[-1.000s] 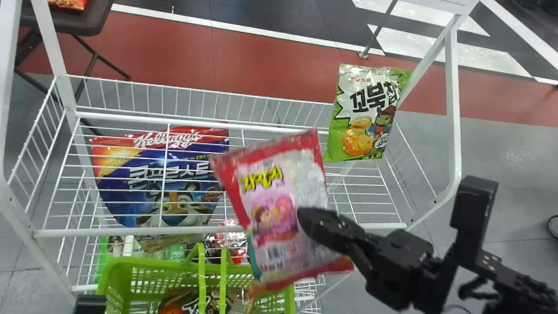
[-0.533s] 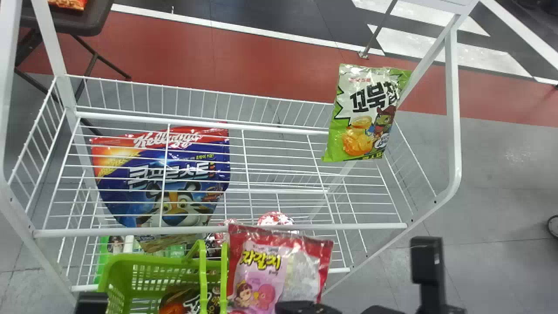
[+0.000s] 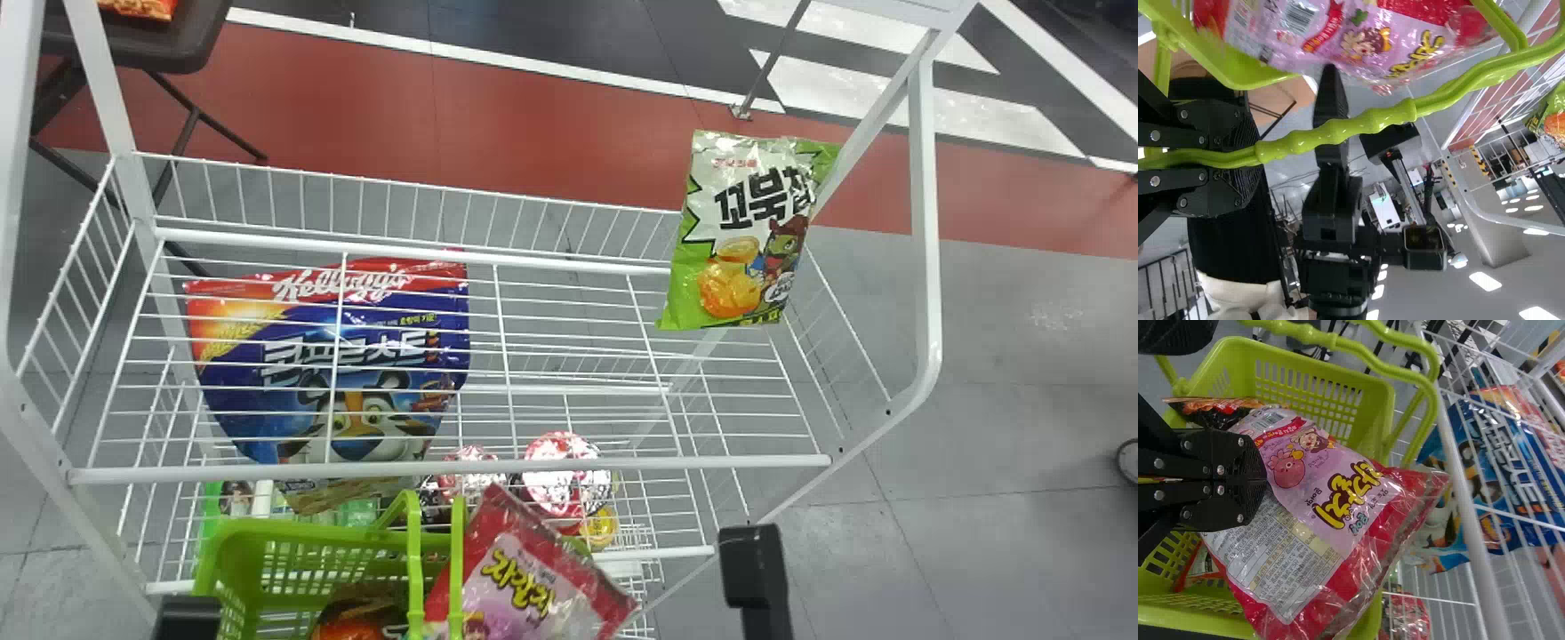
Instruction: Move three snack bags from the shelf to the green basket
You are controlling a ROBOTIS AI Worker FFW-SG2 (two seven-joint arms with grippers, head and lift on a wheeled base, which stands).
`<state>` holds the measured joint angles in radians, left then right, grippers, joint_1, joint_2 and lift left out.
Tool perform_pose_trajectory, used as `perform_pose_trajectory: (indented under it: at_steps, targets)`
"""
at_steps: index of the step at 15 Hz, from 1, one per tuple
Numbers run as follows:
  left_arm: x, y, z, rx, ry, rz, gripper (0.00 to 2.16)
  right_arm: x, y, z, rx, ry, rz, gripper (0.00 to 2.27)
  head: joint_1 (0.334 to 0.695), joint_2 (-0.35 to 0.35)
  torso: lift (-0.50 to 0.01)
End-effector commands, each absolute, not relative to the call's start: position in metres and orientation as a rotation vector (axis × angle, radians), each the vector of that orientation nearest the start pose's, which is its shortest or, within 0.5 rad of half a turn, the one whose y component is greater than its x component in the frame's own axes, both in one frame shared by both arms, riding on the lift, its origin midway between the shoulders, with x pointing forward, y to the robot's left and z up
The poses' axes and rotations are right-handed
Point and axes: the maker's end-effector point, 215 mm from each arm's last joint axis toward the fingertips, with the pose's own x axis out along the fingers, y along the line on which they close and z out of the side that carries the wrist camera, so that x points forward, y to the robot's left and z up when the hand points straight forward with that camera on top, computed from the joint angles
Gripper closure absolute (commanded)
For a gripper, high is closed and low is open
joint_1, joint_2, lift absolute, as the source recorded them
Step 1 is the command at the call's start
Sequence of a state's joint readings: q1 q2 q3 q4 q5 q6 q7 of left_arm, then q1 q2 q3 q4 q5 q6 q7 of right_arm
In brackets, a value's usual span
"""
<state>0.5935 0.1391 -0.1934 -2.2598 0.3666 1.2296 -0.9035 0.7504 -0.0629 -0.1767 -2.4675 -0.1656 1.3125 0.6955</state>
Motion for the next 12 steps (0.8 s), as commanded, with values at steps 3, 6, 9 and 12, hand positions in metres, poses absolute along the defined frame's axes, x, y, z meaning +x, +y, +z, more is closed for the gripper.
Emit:
perform_pose_trajectory:
  at_steps: [3, 6, 9, 12]
  targets:
    - [0.142, -0.044, -0.417, -0.701, 1.045, -1.235, 1.96, 0.163, -0.143, -0.526, 0.371, 1.296, 0.510, 2.25, 0.695, -0.350, -0.048]
    - [0.142, -0.044, -0.417, -0.701, 1.045, -1.234, 1.96, 0.167, -0.155, -0.517, 0.348, 1.293, 0.475, 1.54, 0.695, -0.350, -0.048]
    - [0.142, -0.044, -0.418, -0.702, 1.046, -1.234, 1.96, 0.177, -0.169, -0.492, 0.312, 1.222, 0.452, 0.00, 0.695, -0.350, -0.048]
    - [0.141, -0.044, -0.417, -0.703, 1.045, -1.233, 1.96, 0.183, -0.166, -0.461, 0.284, 1.153, 0.468, 0.05, 0.695, -0.350, -0.048]
